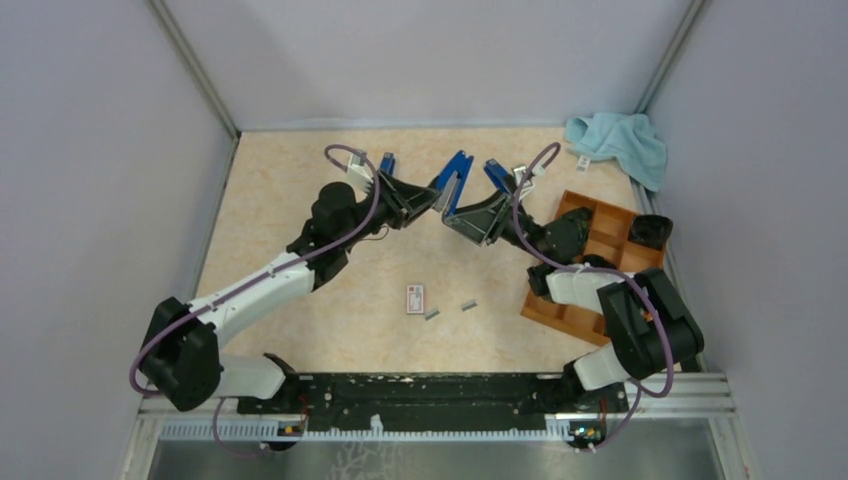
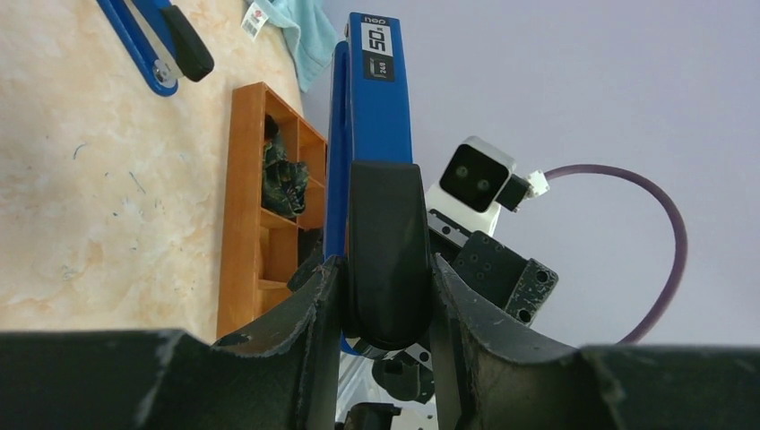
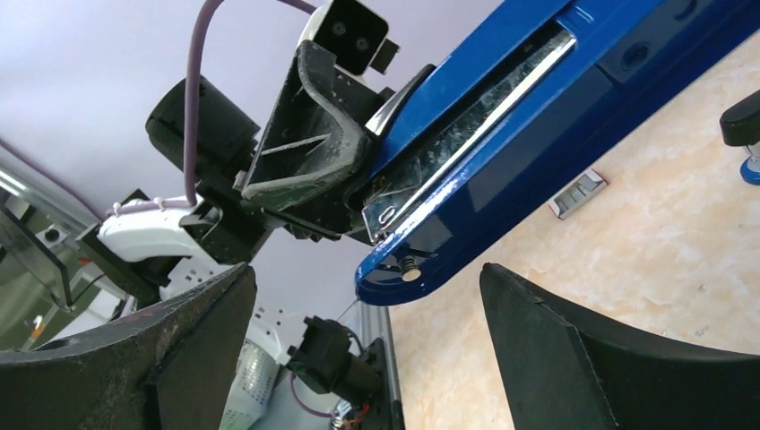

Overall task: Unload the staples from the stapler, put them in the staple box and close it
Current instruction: Unload the staple at the center of the board.

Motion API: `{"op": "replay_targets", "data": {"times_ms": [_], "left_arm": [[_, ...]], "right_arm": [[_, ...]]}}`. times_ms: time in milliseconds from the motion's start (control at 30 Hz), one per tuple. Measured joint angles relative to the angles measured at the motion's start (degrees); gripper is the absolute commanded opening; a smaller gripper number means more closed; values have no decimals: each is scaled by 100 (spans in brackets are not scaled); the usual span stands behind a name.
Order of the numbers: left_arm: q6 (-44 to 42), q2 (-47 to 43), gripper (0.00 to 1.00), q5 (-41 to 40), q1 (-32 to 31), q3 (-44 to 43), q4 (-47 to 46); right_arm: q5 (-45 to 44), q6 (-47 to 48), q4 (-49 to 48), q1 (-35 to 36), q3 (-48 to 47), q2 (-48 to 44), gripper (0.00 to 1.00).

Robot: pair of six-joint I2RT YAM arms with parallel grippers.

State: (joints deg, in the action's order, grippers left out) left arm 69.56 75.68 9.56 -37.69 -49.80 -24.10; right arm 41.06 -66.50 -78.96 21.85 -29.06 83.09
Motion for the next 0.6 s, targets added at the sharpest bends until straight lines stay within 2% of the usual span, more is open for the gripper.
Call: {"op": "replay_targets", "data": {"times_ms": [100, 367, 600], "left_arm": [[20, -2, 0, -59, -46, 0, -81], [162, -4, 0, -96, -223, 39, -356], [275, -90, 0, -101, -310, 136, -651]], "right_arm": [[-59, -48, 59, -2, 0, 0, 90], [-98, -385, 0, -136, -83, 2, 64], [-81, -625, -251, -280, -144, 7, 57]]}}
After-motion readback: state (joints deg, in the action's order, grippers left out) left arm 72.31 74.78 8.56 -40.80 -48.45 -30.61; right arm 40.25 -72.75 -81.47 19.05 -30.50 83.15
